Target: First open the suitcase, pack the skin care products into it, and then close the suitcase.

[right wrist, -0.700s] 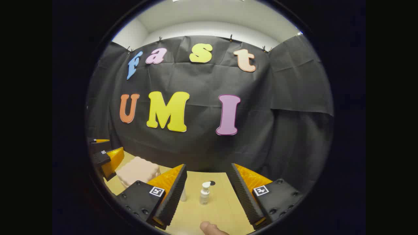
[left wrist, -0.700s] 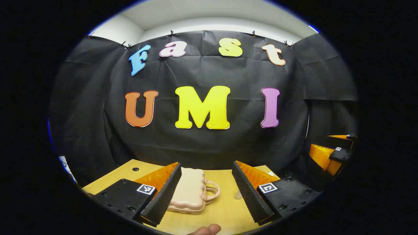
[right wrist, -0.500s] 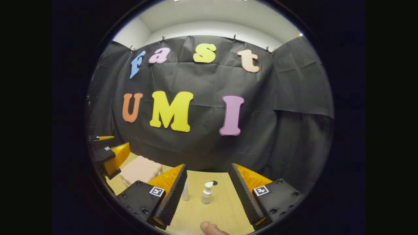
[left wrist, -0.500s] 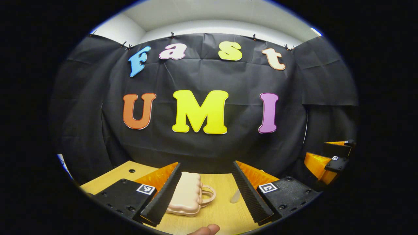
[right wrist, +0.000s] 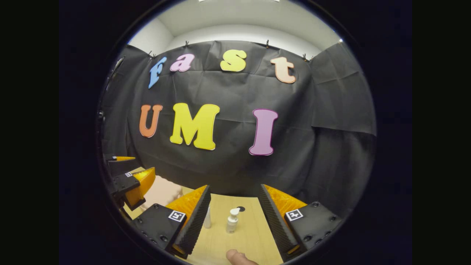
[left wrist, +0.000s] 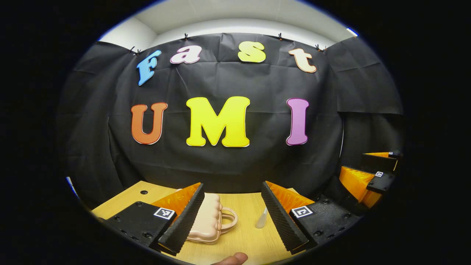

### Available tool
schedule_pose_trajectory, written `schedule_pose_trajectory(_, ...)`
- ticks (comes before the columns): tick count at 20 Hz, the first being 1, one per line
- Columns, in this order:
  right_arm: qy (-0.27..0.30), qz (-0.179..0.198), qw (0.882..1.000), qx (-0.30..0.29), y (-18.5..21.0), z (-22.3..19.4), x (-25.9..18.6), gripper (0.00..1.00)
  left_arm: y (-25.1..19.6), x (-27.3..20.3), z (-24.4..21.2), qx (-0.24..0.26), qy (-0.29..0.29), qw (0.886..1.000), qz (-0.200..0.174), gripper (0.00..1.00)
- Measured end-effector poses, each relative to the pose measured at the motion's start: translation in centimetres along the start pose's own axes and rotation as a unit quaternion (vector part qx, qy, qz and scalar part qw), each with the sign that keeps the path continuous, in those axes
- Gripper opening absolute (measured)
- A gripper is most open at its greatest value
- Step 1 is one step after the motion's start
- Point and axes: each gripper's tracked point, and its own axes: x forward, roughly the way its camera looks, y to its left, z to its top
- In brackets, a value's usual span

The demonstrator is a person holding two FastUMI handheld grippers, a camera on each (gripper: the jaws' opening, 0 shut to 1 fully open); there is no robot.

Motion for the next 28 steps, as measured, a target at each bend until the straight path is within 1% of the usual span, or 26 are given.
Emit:
schedule_pose_trajectory(3, 0.004, 0.004, 1.000, -0.001, 0.1, -0.3, 0.7, 0.80, 0.0, 0.7, -0.3, 0.000, 0.003, 1.000, 0.006, 0.99)
schedule_pose_trajectory(6, 0.006, -0.007, 1.000, -0.013, -1.4, -0.8, 1.1, 0.80, 0.5, 1.6, -0.9, 0.013, -0.006, 1.000, 0.010, 1.00)
schedule_pose_trajectory(8, 0.008, -0.036, 0.999, -0.036, -4.8, -1.7, 1.1, 0.80, 1.8, 2.9, -3.4, 0.094, -0.007, 0.995, 0.025, 0.99)
schedule_pose_trajectory(9, 0.010, -0.047, 0.998, -0.043, -6.2, -2.3, 1.0, 0.80, 2.2, 3.3, -4.6, 0.140, -0.009, 0.990, 0.033, 0.99)
schedule_pose_trajectory(10, 0.012, -0.058, 0.997, -0.050, -7.9, -3.0, 0.8, 0.80, 2.8, 4.0, -6.3, 0.201, -0.010, 0.979, 0.041, 0.99)
schedule_pose_trajectory(11, 0.018, -0.066, 0.996, -0.052, -9.2, -3.8, 0.6, 0.80, 3.0, 4.8, -8.2, 0.244, -0.006, 0.969, 0.042, 0.98)
schedule_pose_trajectory(13, 0.034, -0.076, 0.996, -0.043, -11.3, -5.2, 0.3, 0.80, 3.5, 6.0, -12.0, 0.292, 0.016, 0.955, 0.043, 0.97)
schedule_pose_trajectory(14, 0.042, -0.077, 0.996, -0.034, -12.0, -5.8, 0.4, 0.80, 3.5, 6.5, -13.7, 0.320, 0.029, 0.946, 0.043, 0.98)
schedule_pose_trajectory(15, 0.048, -0.077, 0.995, -0.029, -12.5, -6.5, 0.4, 0.80, 3.3, 6.9, -14.4, 0.348, 0.028, 0.936, 0.047, 0.97)
schedule_pose_trajectory(16, 0.052, -0.077, 0.995, -0.025, -13.0, -6.9, 0.5, 0.80, 2.9, 7.5, -15.2, 0.372, 0.031, 0.927, 0.042, 0.97)
schedule_pose_trajectory(18, 0.058, -0.075, 0.995, -0.017, -14.2, -8.1, 1.1, 0.80, 1.7, 8.6, -17.6, 0.431, 0.039, 0.901, 0.025, 0.97)
schedule_pose_trajectory(19, 0.064, -0.074, 0.995, -0.013, -15.0, -8.9, 1.4, 0.80, 1.3, 9.1, -18.9, 0.462, 0.048, 0.886, 0.017, 0.97)
schedule_pose_trajectory(21, 0.071, -0.071, 0.995, -0.002, -16.0, -10.0, 2.0, 0.80, 0.7, 9.8, -21.1, 0.499, 0.064, 0.864, 0.000, 0.97)
schedule_pose_trajectory(22, 0.075, -0.076, 0.994, 0.002, -17.0, -10.7, 2.4, 0.80, 0.7, 10.3, -22.0, 0.535, 0.072, 0.842, 0.001, 0.97)
schedule_pose_trajectory(23, 0.081, -0.072, 0.994, 0.009, -17.7, -11.6, 2.7, 0.80, 0.6, 10.9, -23.4, 0.569, 0.084, 0.818, 0.003, 0.96)
schedule_pose_trajectory(24, 0.091, -0.072, 0.993, 0.015, -18.7, -12.6, 3.0, 0.80, 1.1, 11.3, -24.3, 0.592, 0.097, 0.800, 0.013, 0.96)
schedule_pose_trajectory(26, 0.100, -0.071, 0.992, 0.022, -20.1, -13.6, 3.4, 0.80, 1.7, 12.2, -24.9, 0.626, 0.109, 0.772, 0.029, 0.93)
schedule_pose_trajectory(27, 0.107, -0.074, 0.991, 0.027, -21.2, -14.2, 3.7, 0.80, 2.3, 12.9, -25.5, 0.649, 0.119, 0.751, 0.035, 0.89)
schedule_pose_trajectory(28, 0.112, -0.076, 0.990, 0.029, -22.0, -14.5, 3.8, 0.80, 2.8, 13.5, -26.3, 0.664, 0.134, 0.735, 0.035, 0.84)
